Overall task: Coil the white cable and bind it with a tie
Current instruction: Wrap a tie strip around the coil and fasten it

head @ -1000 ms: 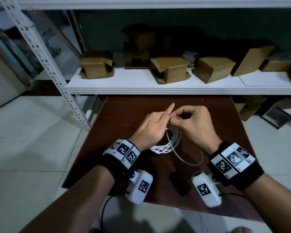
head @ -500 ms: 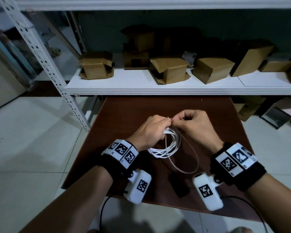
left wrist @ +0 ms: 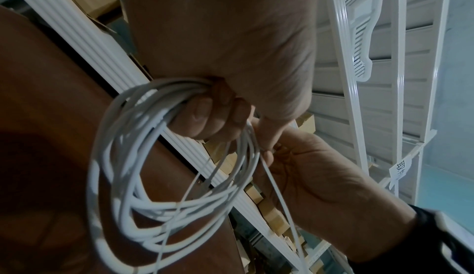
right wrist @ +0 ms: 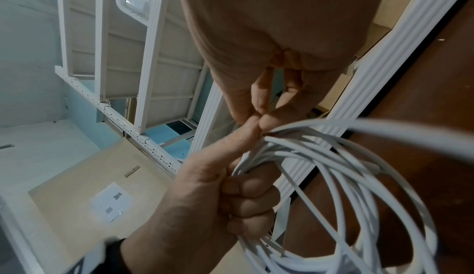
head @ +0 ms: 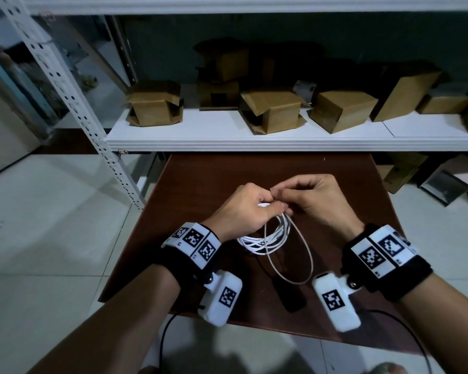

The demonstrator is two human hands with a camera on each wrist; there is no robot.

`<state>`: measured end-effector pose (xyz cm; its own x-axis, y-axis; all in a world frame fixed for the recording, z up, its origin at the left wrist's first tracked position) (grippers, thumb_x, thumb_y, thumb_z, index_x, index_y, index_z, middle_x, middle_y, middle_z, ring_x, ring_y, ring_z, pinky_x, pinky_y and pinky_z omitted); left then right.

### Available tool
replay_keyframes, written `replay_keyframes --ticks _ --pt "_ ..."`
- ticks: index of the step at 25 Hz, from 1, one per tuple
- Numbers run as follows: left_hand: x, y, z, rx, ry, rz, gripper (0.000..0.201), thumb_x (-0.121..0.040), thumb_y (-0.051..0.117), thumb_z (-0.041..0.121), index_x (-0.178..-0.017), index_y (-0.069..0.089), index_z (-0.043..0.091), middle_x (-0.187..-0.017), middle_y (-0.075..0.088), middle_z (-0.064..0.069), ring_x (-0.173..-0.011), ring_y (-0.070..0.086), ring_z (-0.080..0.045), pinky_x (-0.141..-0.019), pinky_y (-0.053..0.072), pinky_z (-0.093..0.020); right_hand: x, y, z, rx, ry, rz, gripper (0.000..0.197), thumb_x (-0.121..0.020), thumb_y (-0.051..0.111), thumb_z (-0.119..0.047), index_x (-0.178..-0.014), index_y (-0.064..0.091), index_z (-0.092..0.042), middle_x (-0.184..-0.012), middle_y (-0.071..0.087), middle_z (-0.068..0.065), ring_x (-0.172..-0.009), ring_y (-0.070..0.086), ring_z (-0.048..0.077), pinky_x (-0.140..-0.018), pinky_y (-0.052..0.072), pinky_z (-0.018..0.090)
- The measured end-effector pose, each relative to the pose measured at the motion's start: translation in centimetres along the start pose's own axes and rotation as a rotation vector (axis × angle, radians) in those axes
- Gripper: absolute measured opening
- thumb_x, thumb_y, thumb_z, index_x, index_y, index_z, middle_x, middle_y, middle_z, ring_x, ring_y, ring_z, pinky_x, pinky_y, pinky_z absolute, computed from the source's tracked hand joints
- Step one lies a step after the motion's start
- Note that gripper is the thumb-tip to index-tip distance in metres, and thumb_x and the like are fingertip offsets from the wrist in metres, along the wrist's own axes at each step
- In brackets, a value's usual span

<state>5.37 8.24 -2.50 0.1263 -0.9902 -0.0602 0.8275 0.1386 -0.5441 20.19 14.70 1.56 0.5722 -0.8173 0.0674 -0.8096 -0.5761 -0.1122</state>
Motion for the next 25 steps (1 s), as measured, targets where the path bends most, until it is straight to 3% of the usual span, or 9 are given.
replay_keyframes --ticks 2,4,6,10,16,20,22,23,25 --pt "0.2 -0.1 0.1 -0.012 -0.036 -0.011 0.025 -0.087 0.065 0.057 -0.089 0.083 0.04 -0.073 0.076 -0.005 -0.07 0.071 -0.027 -0.07 0.057 -0.045 -0.2 -0.1 0.2 0.028 -0.008 -0.017 0.003 -0.085 0.079 0.001 -0.087 0.081 -0.001 -0.086 0.075 0.028 -0.064 0.062 0.021 -0.06 0.054 0.023" --pt "0.4 -0.2 0.3 -0.015 -0.085 -0.01 0.03 -0.087 0.069 0.045 -0.078 0.08 0.018 -0.049 0.055 0.004 -0.049 0.048 -0.012 -0.052 0.038 -0.034 -0.3 -0.1 0.4 0.082 -0.027 -0.025 0.005 -0.085 0.08 0.0 -0.085 0.082 -0.005 -0.083 0.078 0.02 -0.068 0.065 0.022 -0.063 0.056 0.024" --pt "0.4 -0.3 0.3 -0.036 -0.118 0.006 0.035 -0.087 0.072 0.033 -0.066 0.066 0.005 -0.047 0.04 0.01 -0.047 0.038 -0.01 -0.051 0.029 -0.032 -0.3 0.0 0.5 0.129 -0.062 -0.021 0.008 -0.084 0.08 0.0 -0.084 0.082 -0.007 -0.083 0.079 0.014 -0.072 0.069 0.017 -0.068 0.057 0.024" --pt "0.5 -0.4 0.5 -0.029 -0.127 0.003 0.038 -0.086 0.07 0.027 -0.059 0.055 0.006 -0.05 0.041 0.008 -0.049 0.039 -0.012 -0.05 0.03 -0.034 -0.5 0.1 0.4 0.166 -0.114 -0.006 0.009 -0.082 0.081 0.0 -0.082 0.082 -0.009 -0.081 0.079 0.011 -0.073 0.069 0.016 -0.072 0.057 0.031" --pt "0.8 -0.4 1.0 0.02 -0.127 -0.019 0.036 -0.085 0.062 0.035 -0.064 0.054 0.007 -0.054 0.048 0.002 -0.052 0.043 -0.013 -0.056 0.039 -0.046 -0.9 0.1 0.5 0.202 -0.098 -0.015 0.003 -0.081 0.081 -0.01 -0.079 0.078 -0.013 -0.085 0.075 0.022 -0.072 0.063 0.016 -0.072 0.052 0.035" --pt "0.9 -0.5 1.5 0.097 -0.106 -0.016 0.04 -0.088 0.057 0.043 -0.059 0.048 0.016 -0.054 0.044 0.003 -0.049 0.037 -0.01 -0.055 0.031 -0.039 -1.1 -0.5 0.3 0.144 -0.087 0.019 0.005 -0.086 0.079 -0.008 -0.082 0.078 -0.011 -0.079 0.076 0.012 -0.072 0.065 0.012 -0.071 0.052 0.027" --pt "0.7 -0.6 1.5 0.124 -0.108 0.005 0.043 -0.087 0.059 0.043 -0.06 0.048 0.011 -0.056 0.045 0.002 -0.048 0.037 -0.009 -0.054 0.029 -0.035 -0.9 -0.2 0.0 0.151 -0.086 0.003 0.006 -0.088 0.078 -0.007 -0.083 0.077 -0.011 -0.076 0.074 0.005 -0.069 0.065 0.009 -0.068 0.051 0.023" --pt "0.7 -0.6 1.5 0.121 -0.102 0.003 0.042 -0.086 0.06 0.042 -0.06 0.052 0.011 -0.057 0.051 0.003 -0.05 0.04 -0.007 -0.054 0.031 -0.035 -0.8 -0.1 -0.1 0.144 -0.087 0.011 0.007 -0.089 0.076 -0.006 -0.083 0.075 -0.009 -0.075 0.072 0.005 -0.067 0.063 0.008 -0.065 0.051 0.021" --pt "1.0 0.0 1.4 0.071 -0.099 -0.104 0.027 -0.084 0.066 0.038 -0.06 0.07 0.026 -0.077 0.076 0.007 -0.059 0.054 0.001 -0.056 0.041 -0.031 -0.9 -0.6 -1.0 0.034 -0.079 0.119 0.01 -0.094 0.069 -0.002 -0.084 0.07 -0.005 -0.072 0.063 0.007 -0.056 0.057 0.002 -0.055 0.046 0.017"
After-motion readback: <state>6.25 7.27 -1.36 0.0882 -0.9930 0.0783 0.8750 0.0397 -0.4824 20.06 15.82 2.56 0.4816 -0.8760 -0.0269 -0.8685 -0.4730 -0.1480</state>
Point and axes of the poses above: each hand's wrist, its own x-axis away from the middle knuckle, its own y-axis out of the palm, z = x × y, the point moved 3 cm from there along -x, towards the middle knuckle
